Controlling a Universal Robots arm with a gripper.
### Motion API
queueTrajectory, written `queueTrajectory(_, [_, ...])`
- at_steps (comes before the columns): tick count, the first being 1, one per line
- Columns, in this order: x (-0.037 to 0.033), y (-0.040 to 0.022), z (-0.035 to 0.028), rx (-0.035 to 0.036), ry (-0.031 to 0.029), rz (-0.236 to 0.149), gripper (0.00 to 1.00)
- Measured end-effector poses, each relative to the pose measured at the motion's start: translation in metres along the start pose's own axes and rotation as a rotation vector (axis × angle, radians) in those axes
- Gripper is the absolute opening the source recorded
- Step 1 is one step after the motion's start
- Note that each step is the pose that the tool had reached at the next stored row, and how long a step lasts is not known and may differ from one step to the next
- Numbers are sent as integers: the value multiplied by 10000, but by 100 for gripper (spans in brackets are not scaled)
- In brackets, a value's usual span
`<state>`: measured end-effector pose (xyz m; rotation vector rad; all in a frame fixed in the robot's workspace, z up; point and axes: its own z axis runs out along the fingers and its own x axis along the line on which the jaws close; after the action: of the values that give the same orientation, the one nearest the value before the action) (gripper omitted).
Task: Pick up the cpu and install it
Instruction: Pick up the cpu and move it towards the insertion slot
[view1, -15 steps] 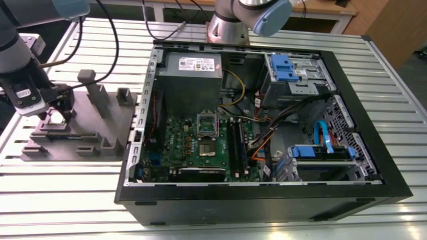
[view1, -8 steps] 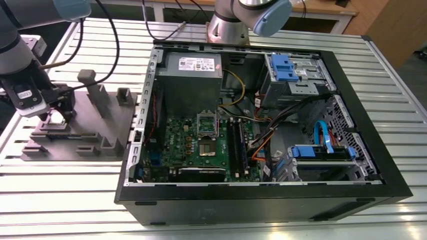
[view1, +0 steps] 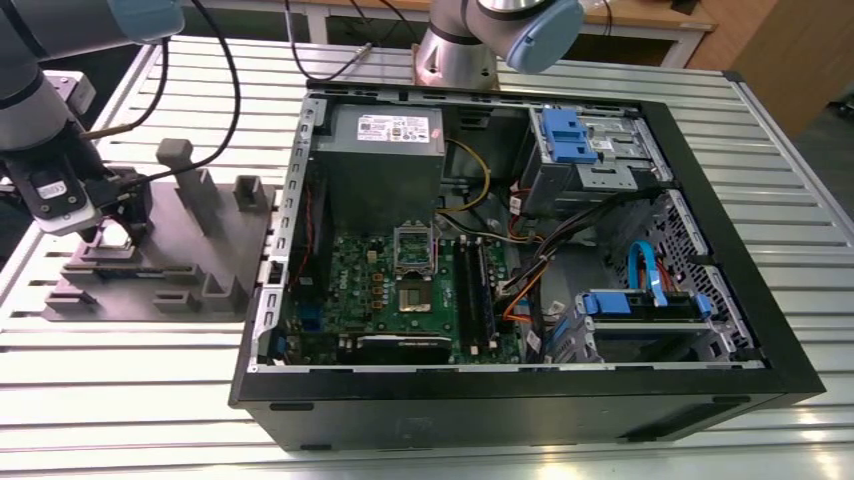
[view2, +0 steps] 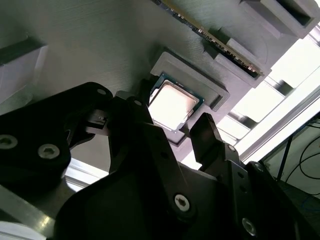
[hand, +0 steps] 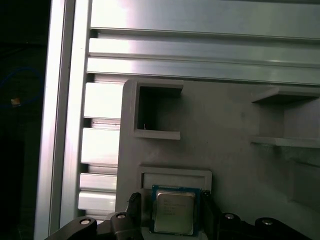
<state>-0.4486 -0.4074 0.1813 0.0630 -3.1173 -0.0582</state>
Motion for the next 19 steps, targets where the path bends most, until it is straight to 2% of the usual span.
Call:
queueTrajectory(10, [-3,1,-22,7,-1,50,59])
queueTrajectory(19, [-17,-1,-2,9,-2,113,59])
